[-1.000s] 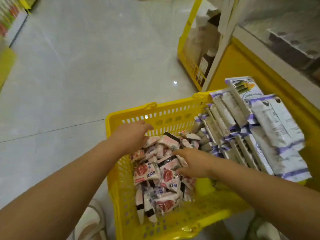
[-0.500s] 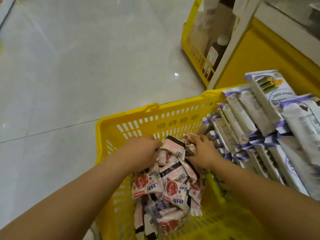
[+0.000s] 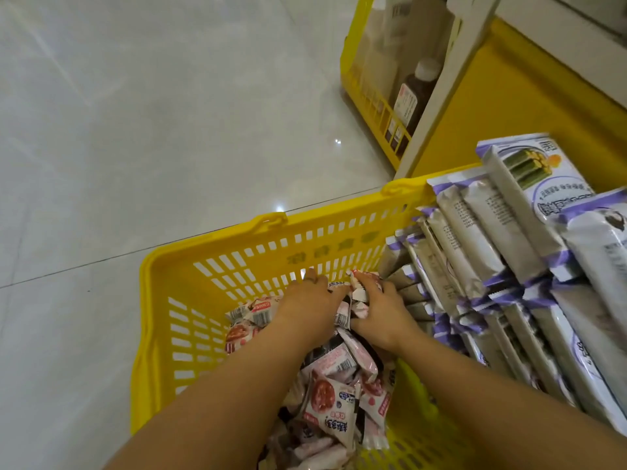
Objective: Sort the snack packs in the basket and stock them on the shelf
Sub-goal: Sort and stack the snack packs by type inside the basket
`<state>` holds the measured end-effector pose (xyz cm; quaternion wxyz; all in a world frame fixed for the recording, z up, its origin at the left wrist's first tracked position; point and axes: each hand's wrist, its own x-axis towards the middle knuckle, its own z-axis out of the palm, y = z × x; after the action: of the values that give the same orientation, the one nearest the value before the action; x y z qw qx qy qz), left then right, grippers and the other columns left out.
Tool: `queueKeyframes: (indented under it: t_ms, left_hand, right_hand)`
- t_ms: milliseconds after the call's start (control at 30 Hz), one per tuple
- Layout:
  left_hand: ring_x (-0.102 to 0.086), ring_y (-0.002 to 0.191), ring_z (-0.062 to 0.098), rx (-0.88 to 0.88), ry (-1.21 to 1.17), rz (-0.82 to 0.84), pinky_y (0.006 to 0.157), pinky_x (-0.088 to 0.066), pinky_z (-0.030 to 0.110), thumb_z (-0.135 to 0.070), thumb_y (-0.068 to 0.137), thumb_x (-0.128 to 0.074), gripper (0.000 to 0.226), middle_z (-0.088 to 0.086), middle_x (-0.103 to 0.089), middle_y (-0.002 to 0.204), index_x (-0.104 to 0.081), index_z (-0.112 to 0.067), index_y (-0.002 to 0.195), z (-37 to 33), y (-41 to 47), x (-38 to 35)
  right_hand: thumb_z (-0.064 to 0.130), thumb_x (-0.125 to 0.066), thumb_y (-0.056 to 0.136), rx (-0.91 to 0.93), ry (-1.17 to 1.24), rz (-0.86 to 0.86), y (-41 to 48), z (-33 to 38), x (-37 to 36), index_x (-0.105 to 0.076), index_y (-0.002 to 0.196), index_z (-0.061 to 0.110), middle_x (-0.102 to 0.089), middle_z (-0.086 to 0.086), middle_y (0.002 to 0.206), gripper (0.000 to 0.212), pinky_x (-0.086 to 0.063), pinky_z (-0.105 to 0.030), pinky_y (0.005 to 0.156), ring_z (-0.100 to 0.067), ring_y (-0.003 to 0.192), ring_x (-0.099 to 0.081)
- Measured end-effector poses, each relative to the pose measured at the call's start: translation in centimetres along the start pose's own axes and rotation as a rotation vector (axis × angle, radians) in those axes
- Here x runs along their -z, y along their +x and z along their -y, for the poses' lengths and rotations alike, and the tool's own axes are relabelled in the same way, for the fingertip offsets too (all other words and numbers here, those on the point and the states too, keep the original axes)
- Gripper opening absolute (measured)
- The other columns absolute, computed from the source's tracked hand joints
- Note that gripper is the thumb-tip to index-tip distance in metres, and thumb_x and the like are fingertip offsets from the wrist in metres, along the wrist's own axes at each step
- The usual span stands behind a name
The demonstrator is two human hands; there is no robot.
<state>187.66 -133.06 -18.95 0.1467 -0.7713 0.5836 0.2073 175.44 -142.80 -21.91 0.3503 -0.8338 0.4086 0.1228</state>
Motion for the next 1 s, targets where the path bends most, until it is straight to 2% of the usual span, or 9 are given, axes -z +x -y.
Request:
queueKeyframes:
  t_ms: [167, 367, 467, 567, 667, 767, 833, 933, 1000]
  left_hand:
    - [-0.047, 0.117, 0.036, -0.010, -0.067, 0.166, 0.089, -0.045, 0.045, -0.037, 0.089, -0.061, 0.067, 0.010, -0.048, 0.129, -0.026, -0.033, 0.146, 1.7, -0.8, 0.3]
    - [-0.051, 0.103, 0.031, -0.071, 0.106, 0.331, 0.067, -0.043, 0.036, -0.014, 0.095, -0.051, 0.052, 0.008, -0.040, 0.129, -0.040, -0.035, 0.142, 4.2, -3.6, 2.3]
    - [-0.050, 0.109, 0.031, -0.119, 0.204, 0.381, 0.072, -0.048, 0.036, -0.013, 0.097, -0.048, 0.053, 0.005, -0.029, 0.144, -0.040, -0.037, 0.143, 5.0, -5.7, 3.2]
    - [-0.049, 0.114, 0.030, -0.139, 0.283, 0.349, 0.086, -0.051, 0.041, -0.019, 0.100, -0.042, 0.047, 0.002, -0.024, 0.151, -0.039, -0.038, 0.143, 5.8, -7.5, 3.8]
    - [-0.048, 0.119, 0.032, -0.113, 0.381, 0.288, 0.093, -0.046, 0.042, -0.025, 0.100, -0.045, 0.050, 0.007, -0.026, 0.151, -0.030, -0.035, 0.147, 6.7, -8.3, 4.3]
    - [-0.043, 0.126, 0.036, -0.069, 0.400, 0.253, 0.096, -0.043, 0.042, -0.024, 0.100, -0.044, 0.055, 0.013, -0.026, 0.151, -0.021, -0.032, 0.150, 7.6, -8.8, 4.9]
    - [-0.038, 0.131, 0.035, -0.065, 0.405, 0.247, 0.099, -0.040, 0.042, -0.025, 0.099, -0.047, 0.060, 0.013, -0.024, 0.152, -0.017, -0.033, 0.151, 7.8, -9.3, 4.9]
    - [-0.020, 0.143, 0.035, -0.059, 0.382, 0.277, 0.109, -0.030, 0.048, -0.026, 0.095, -0.054, 0.072, 0.011, -0.012, 0.158, -0.009, -0.032, 0.152, 7.6, -10.2, 4.5]
    - [-0.006, 0.147, 0.035, -0.063, 0.297, 0.313, 0.113, -0.019, 0.055, -0.037, 0.090, -0.057, 0.077, 0.007, -0.002, 0.161, -0.011, -0.034, 0.152, 7.3, -10.6, 4.1]
  right_hand:
    - [0.026, -0.066, 0.079, 0.025, 0.047, 0.030, 0.5, -0.1, 1.0, -0.030, 0.146, 0.036, -0.042, -0.016, 0.137, 0.076, -0.043, -0.042, 0.102, -0.036, 0.121, -0.047]
    - [0.016, -0.066, 0.080, 0.129, 0.165, 0.109, -1.8, 0.9, 2.1, -0.048, 0.134, 0.031, -0.058, -0.003, 0.114, 0.059, -0.045, -0.020, 0.063, -0.015, 0.085, -0.059]
    - [0.015, -0.064, 0.082, 0.137, 0.237, 0.199, -4.0, 2.3, 3.4, -0.046, 0.134, 0.036, -0.056, 0.005, 0.112, 0.060, -0.042, -0.011, 0.047, 0.005, 0.066, -0.060]
    - [0.021, -0.068, 0.083, 0.147, 0.260, 0.310, -6.8, 4.2, 4.2, -0.042, 0.134, 0.046, -0.047, 0.006, 0.139, 0.062, -0.056, -0.029, 0.067, -0.013, 0.094, -0.066]
    - [0.025, -0.065, 0.084, 0.219, 0.236, 0.488, -9.8, 6.1, 3.2, -0.037, 0.133, 0.052, -0.042, 0.007, 0.140, 0.062, -0.048, -0.021, 0.059, -0.007, 0.076, -0.059]
    - [0.036, -0.066, 0.083, 0.344, 0.062, 0.493, -12.3, 7.7, 1.3, -0.023, 0.139, 0.053, -0.032, 0.009, 0.141, 0.073, -0.046, -0.028, 0.092, -0.014, 0.122, -0.045]
    - [0.044, -0.067, 0.081, 0.380, 0.073, 0.555, -12.9, 8.4, 0.6, -0.012, 0.143, 0.054, -0.023, 0.016, 0.148, 0.083, -0.041, -0.032, 0.099, -0.014, 0.132, -0.034]
    - [0.039, -0.068, 0.084, 0.348, 0.111, 0.731, -12.2, 8.5, 1.4, -0.022, 0.142, 0.053, -0.037, 0.016, 0.146, 0.075, -0.047, -0.019, 0.084, -0.003, 0.113, -0.052]
    - [0.026, -0.063, 0.087, 0.304, 0.132, 0.562, -11.0, 7.7, 1.9, -0.052, 0.127, 0.042, -0.062, 0.010, 0.122, 0.045, -0.055, -0.022, 0.080, -0.001, 0.094, -0.064]
